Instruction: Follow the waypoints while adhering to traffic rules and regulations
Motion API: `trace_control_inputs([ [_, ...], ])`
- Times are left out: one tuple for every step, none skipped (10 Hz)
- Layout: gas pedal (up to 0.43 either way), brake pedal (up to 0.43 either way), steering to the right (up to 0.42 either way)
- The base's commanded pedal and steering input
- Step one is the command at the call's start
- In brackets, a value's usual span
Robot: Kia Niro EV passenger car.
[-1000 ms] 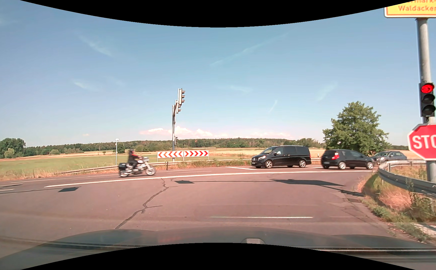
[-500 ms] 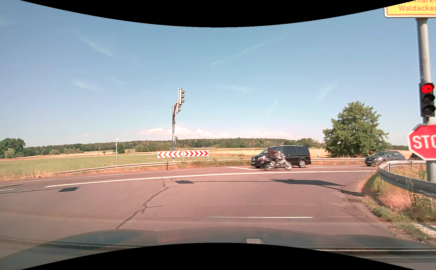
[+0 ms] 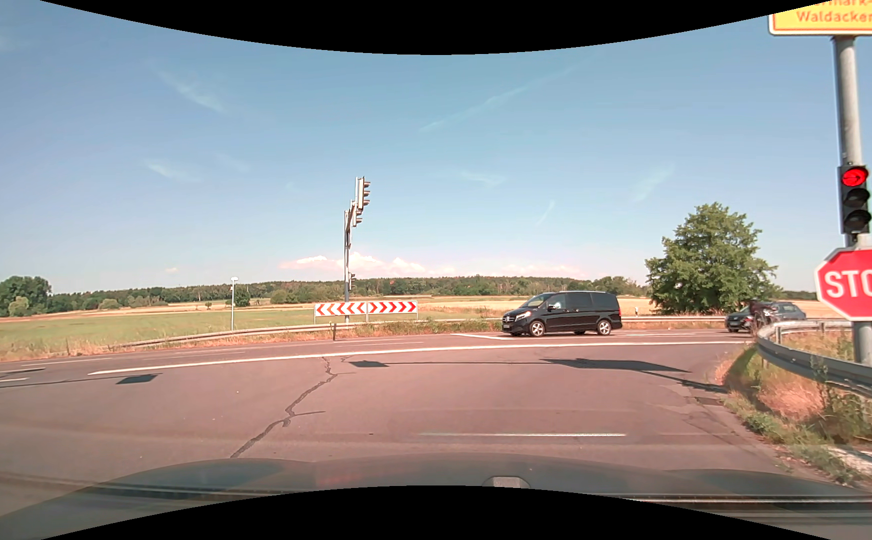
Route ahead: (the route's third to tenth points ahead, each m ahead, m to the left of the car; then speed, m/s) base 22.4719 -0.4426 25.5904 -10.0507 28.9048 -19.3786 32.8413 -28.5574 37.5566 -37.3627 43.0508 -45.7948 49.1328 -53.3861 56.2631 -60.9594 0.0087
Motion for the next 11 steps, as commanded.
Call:
trace_control_inputs([
  [0.0, 0.171, 0.01],
  [0.0, 0.171, 0.01],
  [0.0, 0.171, 0.01],
  [0.0, 0.171, 0.01],
  [0.0, 0.171, 0.01],
  [0.0, 0.171, 0.01],
  [0.0, 0.177, 0.01],
  [0.0, 0.183, 0.01],
  [0.0, 0.183, 0.011],
  [0.0, 0.195, 0.011],
  [0.0, 0.201, 0.011],
])
